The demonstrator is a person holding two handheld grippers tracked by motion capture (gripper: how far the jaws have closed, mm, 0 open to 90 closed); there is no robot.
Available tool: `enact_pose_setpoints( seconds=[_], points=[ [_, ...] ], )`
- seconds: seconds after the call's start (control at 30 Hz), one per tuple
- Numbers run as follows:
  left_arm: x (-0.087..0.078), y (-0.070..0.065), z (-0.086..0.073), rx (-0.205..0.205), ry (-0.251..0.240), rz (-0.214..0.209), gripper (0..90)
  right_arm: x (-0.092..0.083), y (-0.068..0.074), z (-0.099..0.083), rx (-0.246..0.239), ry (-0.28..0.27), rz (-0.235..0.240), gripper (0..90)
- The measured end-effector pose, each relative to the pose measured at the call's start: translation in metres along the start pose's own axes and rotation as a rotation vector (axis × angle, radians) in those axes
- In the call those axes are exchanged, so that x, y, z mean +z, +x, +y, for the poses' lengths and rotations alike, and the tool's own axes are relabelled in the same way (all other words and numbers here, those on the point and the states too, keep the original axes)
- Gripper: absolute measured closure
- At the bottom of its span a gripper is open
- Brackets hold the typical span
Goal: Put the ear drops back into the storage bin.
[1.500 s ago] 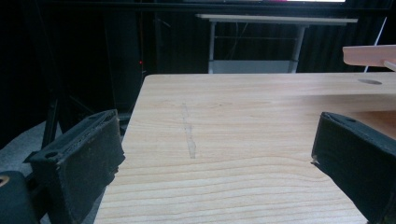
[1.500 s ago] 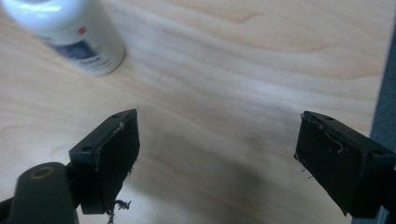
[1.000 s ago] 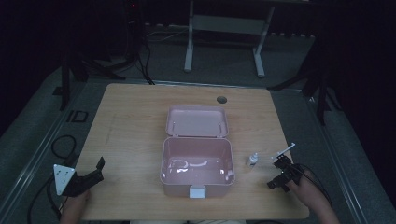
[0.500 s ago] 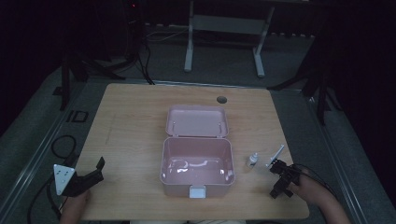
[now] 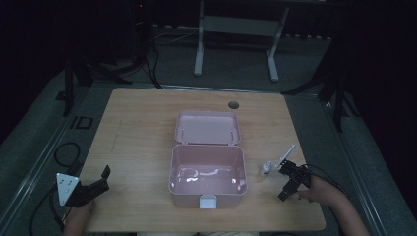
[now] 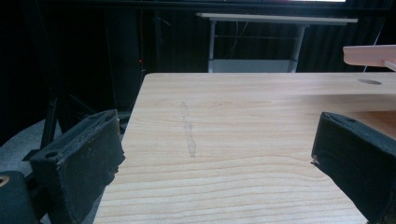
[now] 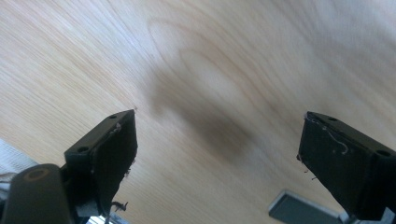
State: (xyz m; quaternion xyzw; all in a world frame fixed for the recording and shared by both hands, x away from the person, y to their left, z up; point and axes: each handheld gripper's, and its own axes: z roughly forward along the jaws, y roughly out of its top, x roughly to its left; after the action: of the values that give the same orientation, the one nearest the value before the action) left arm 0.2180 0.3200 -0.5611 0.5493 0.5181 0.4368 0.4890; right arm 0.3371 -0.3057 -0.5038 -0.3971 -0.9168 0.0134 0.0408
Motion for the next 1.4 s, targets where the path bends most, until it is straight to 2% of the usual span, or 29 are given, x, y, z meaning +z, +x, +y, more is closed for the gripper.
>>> enact_pose_setpoints(
  seconds=[0.13, 0.3, 0.4, 0.53, 0.8, 0.9, 0.93, 1.03, 1.17, 1.4],
  points=[
    [0.000, 0.000, 0.000, 0.000, 0.001, -0.001, 2.0, -0.005, 0.001, 0.010, -0.005, -0.024, -0.038, 11.5],
    [0.000, 0.000, 0.000, 0.001, 0.000, -0.002, 2.0, -0.009, 0.000, 0.022, -0.006, -0.045, -0.037, 13.6],
    [0.000, 0.000, 0.000, 0.002, 0.001, -0.002, 2.0, -0.012, -0.002, 0.035, -0.005, -0.049, -0.011, 17.3],
    [0.000, 0.000, 0.000, 0.003, 0.001, -0.003, 2.0, -0.013, -0.005, 0.047, 0.002, -0.046, -0.015, 18.9],
    [0.000, 0.000, 0.000, 0.004, 0.002, -0.005, 2.0, -0.014, -0.004, 0.066, -0.051, -0.047, -0.006, 25.9],
    [0.000, 0.000, 0.000, 0.006, 0.001, -0.007, 2.0, -0.013, -0.004, 0.076, -0.055, -0.052, 0.003, 34.5],
    [0.000, 0.000, 0.000, 0.006, 0.001, -0.007, 2.0, -0.013, -0.004, 0.076, -0.055, -0.052, 0.003, 34.5],
    [0.000, 0.000, 0.000, 0.009, 0.003, -0.008, 2.0, -0.008, -0.002, 0.083, -0.067, -0.019, -0.005, 40.5],
    [0.000, 0.000, 0.000, 0.006, 0.002, -0.009, 2.0, -0.006, -0.002, 0.088, -0.067, -0.013, 0.001, 48.2],
    [0.000, 0.000, 0.000, 0.007, 0.003, -0.008, 2.0, -0.003, -0.001, 0.095, -0.082, 0.009, 0.009, 53.4]
  ],
)
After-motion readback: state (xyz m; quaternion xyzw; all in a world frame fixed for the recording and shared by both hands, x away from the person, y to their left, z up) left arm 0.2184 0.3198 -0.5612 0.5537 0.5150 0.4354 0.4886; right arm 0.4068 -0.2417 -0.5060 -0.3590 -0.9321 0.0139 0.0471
